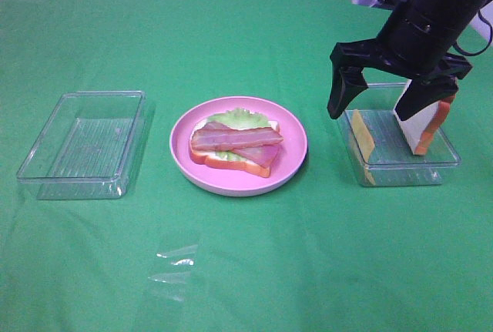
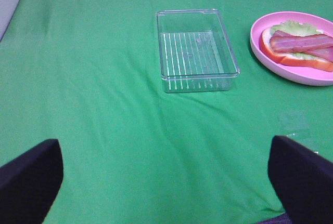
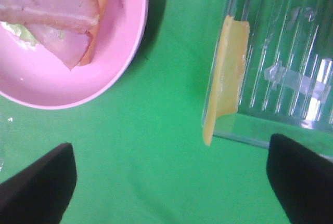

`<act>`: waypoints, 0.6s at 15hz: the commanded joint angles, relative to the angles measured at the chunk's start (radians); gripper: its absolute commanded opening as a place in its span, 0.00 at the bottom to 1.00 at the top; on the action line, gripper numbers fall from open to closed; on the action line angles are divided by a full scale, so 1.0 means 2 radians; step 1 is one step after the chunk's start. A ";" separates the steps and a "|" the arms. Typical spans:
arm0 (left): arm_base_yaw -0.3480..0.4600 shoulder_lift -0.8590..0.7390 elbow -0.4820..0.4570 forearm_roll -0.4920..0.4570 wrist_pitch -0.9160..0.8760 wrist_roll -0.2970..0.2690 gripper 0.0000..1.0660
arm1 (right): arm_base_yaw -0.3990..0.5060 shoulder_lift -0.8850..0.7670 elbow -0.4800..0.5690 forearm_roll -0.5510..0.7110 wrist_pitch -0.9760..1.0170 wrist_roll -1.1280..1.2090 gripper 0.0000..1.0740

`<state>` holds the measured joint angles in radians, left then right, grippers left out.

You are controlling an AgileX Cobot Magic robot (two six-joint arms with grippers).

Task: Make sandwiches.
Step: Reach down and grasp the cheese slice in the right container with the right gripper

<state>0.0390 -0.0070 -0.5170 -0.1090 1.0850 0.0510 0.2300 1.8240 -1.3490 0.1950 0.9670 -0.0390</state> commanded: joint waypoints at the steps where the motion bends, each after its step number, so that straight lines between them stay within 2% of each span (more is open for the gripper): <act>1: -0.002 -0.009 0.001 -0.003 -0.006 -0.004 0.94 | 0.001 0.021 -0.003 -0.009 -0.032 -0.004 0.88; 3: -0.002 -0.009 0.001 -0.003 -0.006 -0.004 0.94 | 0.001 0.043 -0.003 -0.010 -0.042 -0.015 0.88; 6: -0.002 -0.009 0.001 -0.003 -0.006 -0.004 0.94 | 0.001 0.069 -0.003 -0.044 -0.057 -0.016 0.88; 9: -0.002 -0.009 0.001 -0.003 -0.006 -0.004 0.94 | 0.001 0.081 -0.003 -0.043 -0.058 -0.016 0.88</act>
<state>0.0390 -0.0070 -0.5170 -0.1090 1.0840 0.0510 0.2300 1.9820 -1.3520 0.1080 0.8580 -0.0590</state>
